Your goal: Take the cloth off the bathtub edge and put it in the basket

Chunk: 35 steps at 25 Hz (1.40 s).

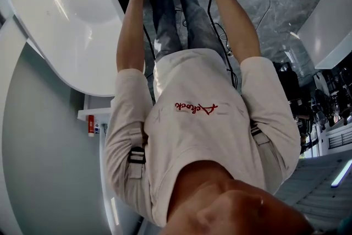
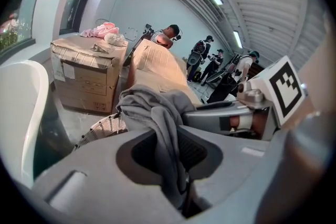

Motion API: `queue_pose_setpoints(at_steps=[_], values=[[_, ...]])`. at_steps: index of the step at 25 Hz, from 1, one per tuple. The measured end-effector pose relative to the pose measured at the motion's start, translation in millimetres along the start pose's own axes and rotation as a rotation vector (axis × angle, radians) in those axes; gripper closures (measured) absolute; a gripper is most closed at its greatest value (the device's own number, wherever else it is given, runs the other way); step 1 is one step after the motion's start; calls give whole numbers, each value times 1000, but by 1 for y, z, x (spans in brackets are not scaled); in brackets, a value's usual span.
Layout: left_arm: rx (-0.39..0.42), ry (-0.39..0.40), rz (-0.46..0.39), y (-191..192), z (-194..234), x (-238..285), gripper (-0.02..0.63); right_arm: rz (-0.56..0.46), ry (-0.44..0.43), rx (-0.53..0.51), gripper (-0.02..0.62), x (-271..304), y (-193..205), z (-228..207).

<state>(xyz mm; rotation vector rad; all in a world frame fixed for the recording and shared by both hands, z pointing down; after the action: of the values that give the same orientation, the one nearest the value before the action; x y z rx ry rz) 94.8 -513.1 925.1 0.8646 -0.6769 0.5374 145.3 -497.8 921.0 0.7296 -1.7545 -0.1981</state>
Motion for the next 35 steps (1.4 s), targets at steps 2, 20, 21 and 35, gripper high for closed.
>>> queue_pose_setpoints(at_steps=[2, 20, 21, 35], values=[[7, -11, -4, -2, 1, 2, 527, -2, 10, 9, 514, 1, 2, -4], [-3, -123, -55, 2, 1, -16, 266, -89, 51, 40, 425, -27, 4, -16], [-2, -125, -60, 1, -1, -18, 280, -93, 54, 37, 435, -29, 3, -15], [56, -206, -180, -47, -36, -74, 604, -188, 115, -7, 592, -101, -25, -13]])
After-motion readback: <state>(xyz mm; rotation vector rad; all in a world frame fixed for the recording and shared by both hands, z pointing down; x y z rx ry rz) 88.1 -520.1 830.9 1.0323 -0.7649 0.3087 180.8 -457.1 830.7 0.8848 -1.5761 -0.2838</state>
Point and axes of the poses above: the fingertips, and each gripper's own axes: x forward along the fingers, z to its left, y out of its underside, the point moved 1 cm from there along -x, backward along the fingers, and after that the axes turned 10 degrees about z, right-handed, at the moved point
